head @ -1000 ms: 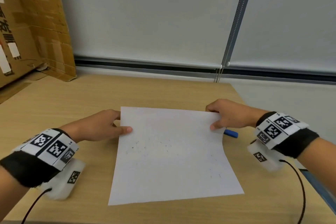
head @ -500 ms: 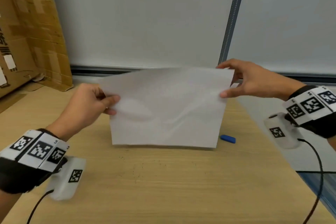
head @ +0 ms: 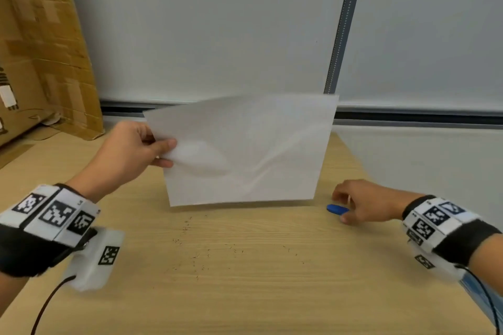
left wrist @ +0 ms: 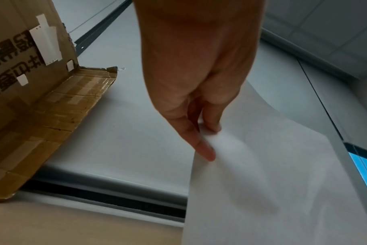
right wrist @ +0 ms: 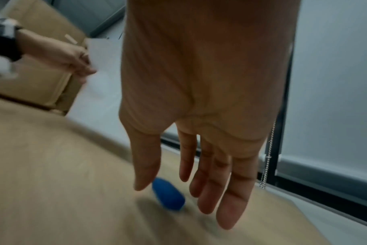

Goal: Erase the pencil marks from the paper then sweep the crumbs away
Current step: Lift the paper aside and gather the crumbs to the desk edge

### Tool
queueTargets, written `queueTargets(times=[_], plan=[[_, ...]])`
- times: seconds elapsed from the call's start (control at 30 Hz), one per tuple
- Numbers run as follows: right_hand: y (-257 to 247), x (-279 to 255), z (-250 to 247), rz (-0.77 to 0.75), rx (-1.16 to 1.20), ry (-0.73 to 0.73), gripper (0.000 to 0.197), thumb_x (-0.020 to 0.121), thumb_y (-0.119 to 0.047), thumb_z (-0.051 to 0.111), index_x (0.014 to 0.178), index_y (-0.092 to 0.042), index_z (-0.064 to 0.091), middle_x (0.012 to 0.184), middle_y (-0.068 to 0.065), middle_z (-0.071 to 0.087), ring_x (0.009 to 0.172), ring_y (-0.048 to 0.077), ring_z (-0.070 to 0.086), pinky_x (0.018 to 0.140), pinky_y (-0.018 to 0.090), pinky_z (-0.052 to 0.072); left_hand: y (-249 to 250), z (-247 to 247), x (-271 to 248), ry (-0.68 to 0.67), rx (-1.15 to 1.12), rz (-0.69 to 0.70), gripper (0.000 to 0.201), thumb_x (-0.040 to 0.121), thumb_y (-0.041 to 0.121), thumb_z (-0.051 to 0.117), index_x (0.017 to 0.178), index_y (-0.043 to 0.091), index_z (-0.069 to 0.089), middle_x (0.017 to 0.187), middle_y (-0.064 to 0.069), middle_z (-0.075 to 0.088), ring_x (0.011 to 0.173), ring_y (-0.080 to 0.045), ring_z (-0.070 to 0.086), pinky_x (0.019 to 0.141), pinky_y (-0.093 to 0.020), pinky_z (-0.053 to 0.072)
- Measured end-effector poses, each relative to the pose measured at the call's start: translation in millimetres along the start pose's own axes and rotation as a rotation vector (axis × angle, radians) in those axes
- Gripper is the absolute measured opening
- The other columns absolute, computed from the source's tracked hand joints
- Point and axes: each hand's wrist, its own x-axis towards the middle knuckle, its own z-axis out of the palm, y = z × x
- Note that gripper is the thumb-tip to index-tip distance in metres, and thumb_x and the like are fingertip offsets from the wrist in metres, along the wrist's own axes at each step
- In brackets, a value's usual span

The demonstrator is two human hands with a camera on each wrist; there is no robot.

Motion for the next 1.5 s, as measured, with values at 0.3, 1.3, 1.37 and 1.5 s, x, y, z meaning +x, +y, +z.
queueTargets(times=[0.3, 1.3, 1.37, 1.5], plan=[[-10, -31, -58, -0.032, -0.021, 0.278, 0.015, 0.081, -0.020, 0.068, 0.096, -0.022, 0.069, 0.082, -0.014, 0.060, 0.073, 0.000, 0.055, 0.061, 0.011, 0.038, 1, 14, 97, 0.013, 0.101, -0.030, 0.014, 0.092, -0.005, 0.059, 0.105, -0.002, 0.063, 0.102, -0.014, 0.066, 0.076, -0.023, 0.068, 0.063, -0.029, 0.061], [-36, 185, -31, 0.081, -0.021, 0.161, 0.046, 0.085, -0.037, 0.067, 0.114, -0.003, 0.057, 0.115, 0.011, 0.060, 0.101, 0.027, 0.059, 0.087, 0.037, 0.051, -88, 64, 151, -0.414, 0.951, -0.308, 0.039, 0.097, 0.034, 0.055, 0.120, 0.003, 0.060, 0.121, -0.015, 0.063, 0.096, -0.030, 0.066, 0.089, -0.041, 0.053], [-35, 171, -37, 0.062, -0.036, 0.153, 0.053, 0.086, -0.043, 0.064, 0.121, -0.004, 0.055, 0.120, 0.011, 0.059, 0.107, 0.027, 0.057, 0.089, 0.036, 0.048, -90, 42, 119, -0.581, 1.106, -0.288, 0.049, 0.098, 0.048, 0.045, 0.119, 0.006, 0.059, 0.124, -0.010, 0.061, 0.103, -0.024, 0.060, 0.094, -0.037, 0.047], [-24, 120, -45, -0.015, -0.002, 0.185, 0.054, 0.091, -0.048, 0.055, 0.128, -0.009, 0.053, 0.114, 0.006, 0.059, 0.098, 0.020, 0.053, 0.086, 0.030, 0.043, -92, 14, 34, -0.842, 1.190, -0.459, 0.087, 0.093, 0.065, 0.020, 0.154, 0.004, 0.009, 0.162, -0.014, 0.009, 0.146, -0.028, 0.020, 0.118, -0.040, 0.020]])
